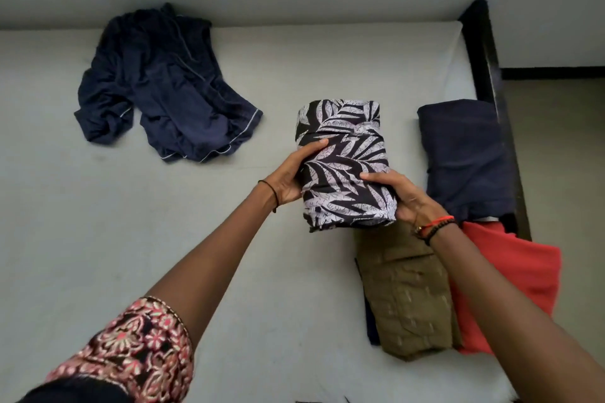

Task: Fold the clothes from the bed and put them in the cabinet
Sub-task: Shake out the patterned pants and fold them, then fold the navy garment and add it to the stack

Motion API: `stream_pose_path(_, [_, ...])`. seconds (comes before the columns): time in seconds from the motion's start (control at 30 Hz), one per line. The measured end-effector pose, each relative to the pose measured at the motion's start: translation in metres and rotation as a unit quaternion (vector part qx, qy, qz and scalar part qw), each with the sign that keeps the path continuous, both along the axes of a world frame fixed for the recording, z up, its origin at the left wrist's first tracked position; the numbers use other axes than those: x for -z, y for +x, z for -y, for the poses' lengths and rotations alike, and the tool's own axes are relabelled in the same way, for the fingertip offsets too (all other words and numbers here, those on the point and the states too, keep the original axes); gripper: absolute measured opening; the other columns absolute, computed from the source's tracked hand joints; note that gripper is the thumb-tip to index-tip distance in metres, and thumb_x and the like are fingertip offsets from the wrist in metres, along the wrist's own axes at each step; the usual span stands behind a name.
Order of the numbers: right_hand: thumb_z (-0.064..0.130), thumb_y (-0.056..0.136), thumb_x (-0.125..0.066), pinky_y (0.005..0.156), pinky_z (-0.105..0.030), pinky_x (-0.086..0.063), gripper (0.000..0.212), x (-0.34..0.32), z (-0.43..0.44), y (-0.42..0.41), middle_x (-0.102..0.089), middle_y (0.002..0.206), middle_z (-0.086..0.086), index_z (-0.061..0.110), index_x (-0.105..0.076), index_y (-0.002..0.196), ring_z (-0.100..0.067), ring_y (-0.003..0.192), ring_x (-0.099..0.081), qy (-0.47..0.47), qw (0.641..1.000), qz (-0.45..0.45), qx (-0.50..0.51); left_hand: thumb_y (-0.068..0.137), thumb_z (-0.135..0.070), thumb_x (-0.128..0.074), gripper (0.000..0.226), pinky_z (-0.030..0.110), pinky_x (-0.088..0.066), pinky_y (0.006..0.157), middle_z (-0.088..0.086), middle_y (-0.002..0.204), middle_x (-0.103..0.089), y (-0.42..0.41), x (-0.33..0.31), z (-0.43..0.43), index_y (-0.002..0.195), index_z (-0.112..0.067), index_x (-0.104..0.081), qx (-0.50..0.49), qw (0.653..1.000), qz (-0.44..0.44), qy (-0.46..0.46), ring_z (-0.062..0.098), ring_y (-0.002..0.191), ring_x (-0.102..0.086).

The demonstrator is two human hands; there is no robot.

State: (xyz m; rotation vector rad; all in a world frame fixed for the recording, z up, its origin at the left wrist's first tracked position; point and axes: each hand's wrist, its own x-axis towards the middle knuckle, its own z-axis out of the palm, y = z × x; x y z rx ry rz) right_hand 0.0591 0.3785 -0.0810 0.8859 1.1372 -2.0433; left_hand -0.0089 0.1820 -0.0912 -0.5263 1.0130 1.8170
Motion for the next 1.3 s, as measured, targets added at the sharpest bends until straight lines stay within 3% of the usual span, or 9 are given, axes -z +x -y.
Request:
stream_pose_path(0.13, [0.004,0.071,-0.065,0.072,-0.038,-0.059,0.052,0.004,-0.040,-0.021,-0.072,0.098,-0.013,0.003,-0.056,0.123,-0.024,0.081,-0.071,0.049,0.997,-0.020,0.049,0.086,-0.036,-0.063,0.044,0.041,-0.050,0.097,0.011,0.115,-0.068,-0.026,-0.003,-0.053,0.123,-0.013,-0.058,0.035,0.997,-0.052,-0.045,0.026,0.105,-0.065])
stream_pose_path(0.3, [-0.003,0.081,-0.061,0.073,-0.039,-0.059,0.041,0.022,-0.076,-0.040,-0.073,0.095,-0.011,0.005,-0.056,0.121,-0.024,0.082,-0.071,0.124,0.990,-0.043,0.052,0.080,-0.040,-0.071,0.057,0.037,-0.050,0.086,0.000,0.121,-0.061,-0.031,0.017,-0.085,0.128,-0.022,-0.046,0.054,0.982,-0.116,-0.141,0.017,0.106,-0.060])
stream_pose_path(0.43, [-0.008,0.080,-0.064,0.077,-0.040,-0.058,0.029,0.052,-0.090,-0.038,-0.071,0.096,-0.013,0.002,-0.061,0.107,-0.017,0.070,-0.071,0.238,0.971,-0.011,0.005,0.085,-0.017,-0.069,0.073,0.041,-0.042,0.093,0.008,0.135,-0.051,-0.009,0.049,-0.089,0.144,-0.022,-0.027,0.144,0.957,-0.122,-0.220,0.025,0.123,-0.050])
stream_pose_path(0.67, [0.003,0.077,-0.075,0.095,-0.040,-0.050,0.048,0.077,-0.088,-0.034,-0.064,0.117,-0.015,-0.001,-0.056,0.120,-0.027,0.104,-0.063,0.382,0.924,-0.011,-0.010,0.085,-0.010,-0.067,0.055,0.046,-0.046,0.100,0.019,0.132,-0.053,0.010,0.077,-0.097,0.134,-0.005,-0.040,0.114,0.939,-0.171,-0.278,0.032,0.117,-0.055])
stream_pose_path(0.83, [0.021,0.085,-0.069,0.097,-0.030,-0.040,0.049,0.063,-0.077,-0.025,-0.058,0.126,-0.015,0.003,-0.049,0.126,-0.031,0.118,-0.054,0.528,0.845,0.017,-0.084,0.087,-0.019,-0.067,0.050,0.036,-0.048,0.094,0.018,0.126,-0.055,0.008,0.070,-0.086,0.130,-0.006,-0.046,0.167,0.924,-0.187,-0.288,0.029,0.114,-0.057])
stream_pose_path(0.93, [0.016,0.088,-0.057,0.103,-0.039,-0.034,0.061,0.053,-0.060,-0.018,-0.045,0.135,-0.024,0.005,-0.031,0.142,-0.040,0.124,-0.043,0.604,0.792,-0.011,-0.085,0.090,-0.018,-0.060,0.032,0.030,-0.039,0.094,0.014,0.122,-0.055,0.004,0.064,-0.055,0.120,-0.010,-0.057,0.211,0.822,-0.340,-0.405,0.026,0.114,-0.053])
stream_pose_path(1.1, [0.013,0.082,-0.053,0.107,-0.046,-0.028,0.069,0.052,-0.007,-0.015,-0.031,0.146,-0.022,0.015,-0.029,0.147,-0.037,0.131,-0.034,0.768,0.622,-0.108,-0.109,0.087,-0.002,-0.051,0.028,0.035,-0.035,0.086,0.009,0.120,-0.051,-0.018,0.057,0.030,0.113,-0.012,-0.059,0.148,0.585,-0.519,-0.605,0.029,0.104,-0.049])
stream_pose_path(1.17, [0.011,0.083,-0.053,0.109,-0.046,-0.027,0.066,0.051,0.019,-0.022,-0.031,0.147,-0.022,0.014,-0.033,0.145,-0.036,0.133,-0.033,0.757,0.620,-0.163,-0.126,0.083,0.000,-0.053,0.037,0.039,-0.037,0.084,0.011,0.126,-0.051,-0.035,0.059,0.062,0.119,-0.010,-0.055,0.139,0.518,-0.540,-0.649,0.032,0.102,-0.052])
stream_pose_path(1.3, [0.008,0.087,-0.049,0.110,-0.044,-0.030,0.058,0.055,0.073,-0.042,-0.035,0.144,-0.021,0.013,-0.036,0.143,-0.034,0.133,-0.035,0.702,0.635,-0.273,-0.172,0.090,-0.011,-0.053,0.063,0.042,-0.037,0.088,0.003,0.154,-0.026,-0.078,0.062,0.108,0.147,-0.019,-0.027,0.282,0.462,-0.529,-0.654,0.034,0.113,-0.047])
